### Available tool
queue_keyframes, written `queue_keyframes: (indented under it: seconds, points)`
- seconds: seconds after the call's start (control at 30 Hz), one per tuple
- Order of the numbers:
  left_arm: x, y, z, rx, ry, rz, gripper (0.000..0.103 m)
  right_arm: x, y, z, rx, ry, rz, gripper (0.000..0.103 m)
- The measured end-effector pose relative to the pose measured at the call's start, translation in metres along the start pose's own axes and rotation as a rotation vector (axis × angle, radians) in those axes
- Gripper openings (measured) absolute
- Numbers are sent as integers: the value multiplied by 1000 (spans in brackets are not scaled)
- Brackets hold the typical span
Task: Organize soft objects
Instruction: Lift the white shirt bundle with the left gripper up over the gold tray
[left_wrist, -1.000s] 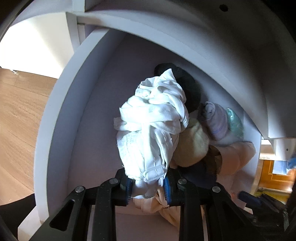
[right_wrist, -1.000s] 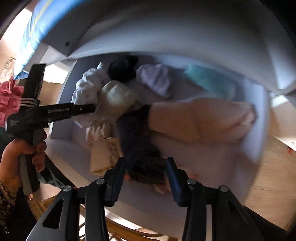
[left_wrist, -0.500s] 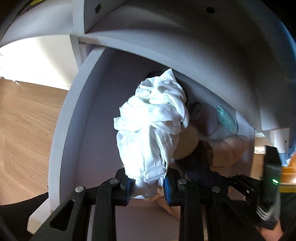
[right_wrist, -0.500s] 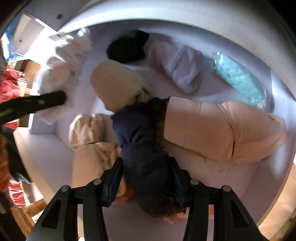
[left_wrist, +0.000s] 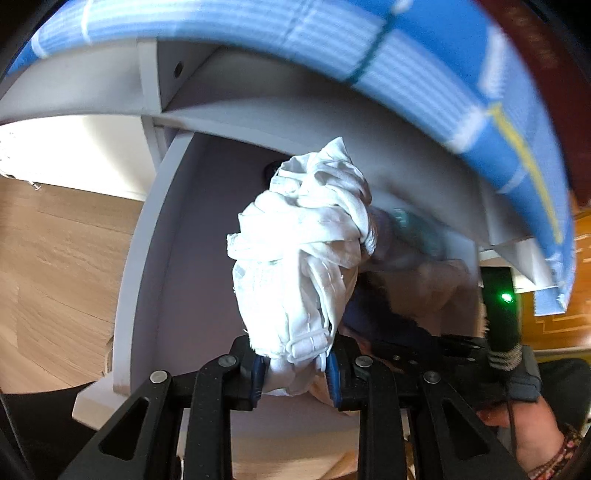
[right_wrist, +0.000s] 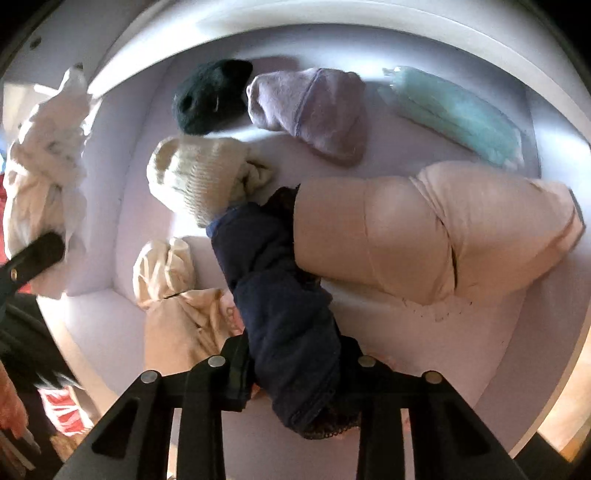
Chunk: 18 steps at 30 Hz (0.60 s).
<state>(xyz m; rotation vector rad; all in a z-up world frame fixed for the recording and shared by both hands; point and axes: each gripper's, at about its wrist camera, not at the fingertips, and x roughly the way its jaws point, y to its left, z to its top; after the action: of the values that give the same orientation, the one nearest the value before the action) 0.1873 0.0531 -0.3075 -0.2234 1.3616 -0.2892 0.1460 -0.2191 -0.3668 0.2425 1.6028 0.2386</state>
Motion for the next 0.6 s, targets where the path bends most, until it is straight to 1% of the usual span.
queue_keyframes:
  seconds: [0.03,0.1,0.2,0.37,0.5,0.57,0.6]
  points:
    - [-6,-2,-1,9,-6,-12,27,-3,-2,-1,21,0,19,30]
    - [-15,-11,-2,44,-18,-9,27,-10,-5,-3,62,-7,65,30]
    - [-27,-17,-8,73,-29,-16,27,-21,-8,-6,89,-27,108,30]
    - [-47,-21,-12,106,-52,-24,27,-37,-11,-6,87,-63,108,30]
    - [-68,-21,-20,138,-77,-31,27,-39,-24,-11,143,-55,132,30]
    - [-80,-22,-24,147,-93,-41,27,-32,-21,-10,172,-53,149,30]
    - [-80,-21,-21,147,-99,-46,27,-32,-23,-10,181,-54,153,30]
